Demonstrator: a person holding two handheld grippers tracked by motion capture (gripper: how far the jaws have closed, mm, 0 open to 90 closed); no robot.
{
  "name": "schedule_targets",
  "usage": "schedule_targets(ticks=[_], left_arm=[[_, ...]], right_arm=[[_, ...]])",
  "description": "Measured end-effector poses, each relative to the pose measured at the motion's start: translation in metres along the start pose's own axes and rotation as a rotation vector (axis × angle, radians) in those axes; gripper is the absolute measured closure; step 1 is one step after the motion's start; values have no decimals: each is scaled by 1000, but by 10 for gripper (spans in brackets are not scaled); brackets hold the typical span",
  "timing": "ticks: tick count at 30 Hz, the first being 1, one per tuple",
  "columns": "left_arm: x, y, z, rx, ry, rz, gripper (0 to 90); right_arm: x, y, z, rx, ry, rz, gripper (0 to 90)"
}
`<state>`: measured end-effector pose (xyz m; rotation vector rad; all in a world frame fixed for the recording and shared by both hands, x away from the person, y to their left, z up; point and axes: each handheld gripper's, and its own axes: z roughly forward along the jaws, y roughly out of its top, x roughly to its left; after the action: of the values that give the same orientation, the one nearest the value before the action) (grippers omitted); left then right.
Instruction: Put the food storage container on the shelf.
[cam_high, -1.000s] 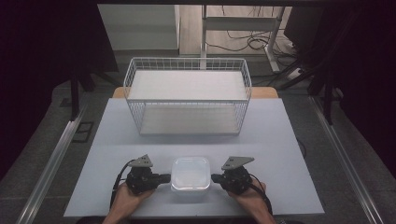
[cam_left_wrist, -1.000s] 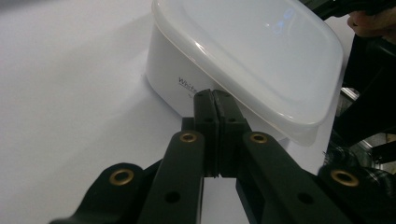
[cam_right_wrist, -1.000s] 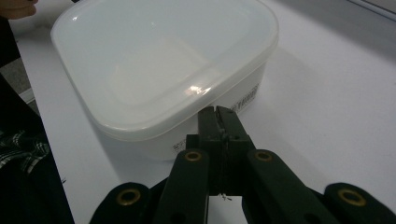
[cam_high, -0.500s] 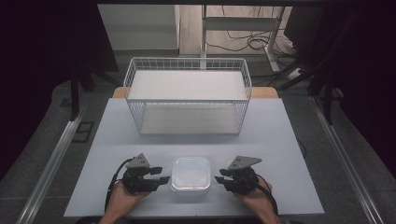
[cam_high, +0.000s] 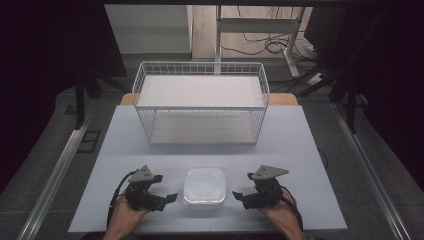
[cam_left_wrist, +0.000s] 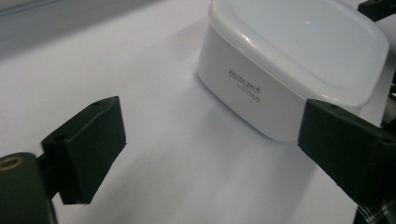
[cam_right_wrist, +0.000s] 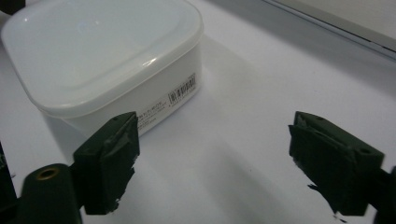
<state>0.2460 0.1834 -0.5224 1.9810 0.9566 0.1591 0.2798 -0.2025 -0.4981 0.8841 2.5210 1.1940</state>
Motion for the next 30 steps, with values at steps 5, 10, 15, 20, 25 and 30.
schedule_targets(ticks=[5,10,15,20,25,30], left_arm=[[1,-3,1,-16,21,39,43],[-3,-2,0,-20,15,62,30],[-10,5,-1,-26,-28,56,39],[-15,11,-1,-23,-56,50,47],[-17,18,-1,-39,-63,39,51],[-15,23,0,-63,-103,11,59]], right_arm=[[0,1,-1,-1,34,19,102],[2,4,-3,-17,49,22,75],[7,11,-3,2,82,23,59],[15,20,-4,-13,105,24,48],[24,29,1,13,55,2,18],[28,36,7,31,67,8,15]])
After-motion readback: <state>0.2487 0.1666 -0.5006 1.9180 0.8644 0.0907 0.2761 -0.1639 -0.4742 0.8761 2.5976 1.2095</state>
